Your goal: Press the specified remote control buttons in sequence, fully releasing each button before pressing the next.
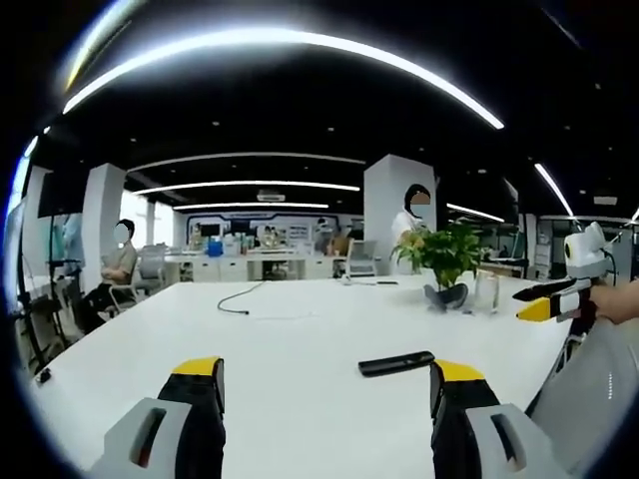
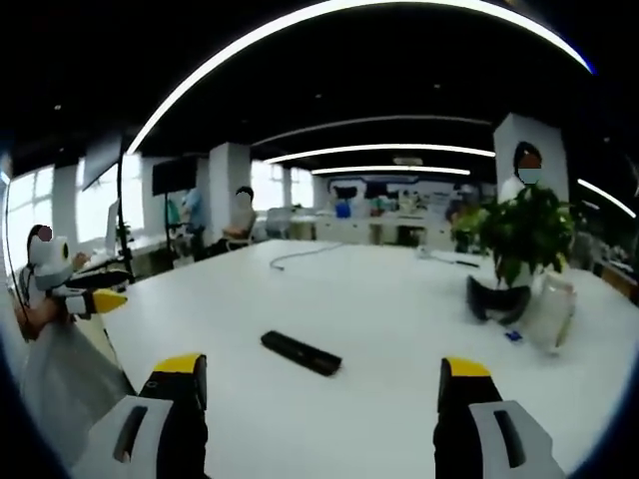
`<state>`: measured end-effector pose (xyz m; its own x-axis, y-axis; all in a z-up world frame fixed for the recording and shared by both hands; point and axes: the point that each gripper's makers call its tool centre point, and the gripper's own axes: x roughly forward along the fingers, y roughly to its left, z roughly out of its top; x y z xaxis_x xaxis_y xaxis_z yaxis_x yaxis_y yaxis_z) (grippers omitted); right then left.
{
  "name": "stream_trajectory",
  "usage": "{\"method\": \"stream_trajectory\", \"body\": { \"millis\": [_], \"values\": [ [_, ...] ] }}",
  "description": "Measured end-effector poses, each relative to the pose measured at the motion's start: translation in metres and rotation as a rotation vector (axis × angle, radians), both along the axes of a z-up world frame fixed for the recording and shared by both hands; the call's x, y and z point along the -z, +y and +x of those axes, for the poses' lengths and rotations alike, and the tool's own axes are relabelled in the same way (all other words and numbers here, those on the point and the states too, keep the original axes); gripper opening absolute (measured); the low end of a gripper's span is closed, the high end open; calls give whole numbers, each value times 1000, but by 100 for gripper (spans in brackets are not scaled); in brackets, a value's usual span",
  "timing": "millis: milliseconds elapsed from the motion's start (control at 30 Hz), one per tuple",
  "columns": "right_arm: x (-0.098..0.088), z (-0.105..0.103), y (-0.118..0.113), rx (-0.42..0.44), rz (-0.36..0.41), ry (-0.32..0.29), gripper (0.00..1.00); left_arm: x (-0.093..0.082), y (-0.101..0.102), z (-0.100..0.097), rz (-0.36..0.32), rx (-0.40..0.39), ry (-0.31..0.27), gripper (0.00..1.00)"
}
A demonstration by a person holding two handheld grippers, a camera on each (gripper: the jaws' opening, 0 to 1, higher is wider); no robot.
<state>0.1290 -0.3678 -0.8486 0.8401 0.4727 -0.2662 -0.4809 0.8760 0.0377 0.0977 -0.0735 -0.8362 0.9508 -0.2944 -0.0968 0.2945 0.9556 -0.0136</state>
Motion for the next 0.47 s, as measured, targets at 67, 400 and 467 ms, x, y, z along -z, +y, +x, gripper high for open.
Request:
{"method": "stream_trajectory", "body": {
  "millis": [67,400,467],
  "values": [
    [1,0,-1,1,1,5,95,0,1,0,5,-7,-1,88],
    [10,-2,9,-57,-6,42,93,-1,5,0,1,-40,-5,88],
    [11,-3,10,-68,-1,51,91,0,5,1,21,-40,-2,88]
  ]
}}
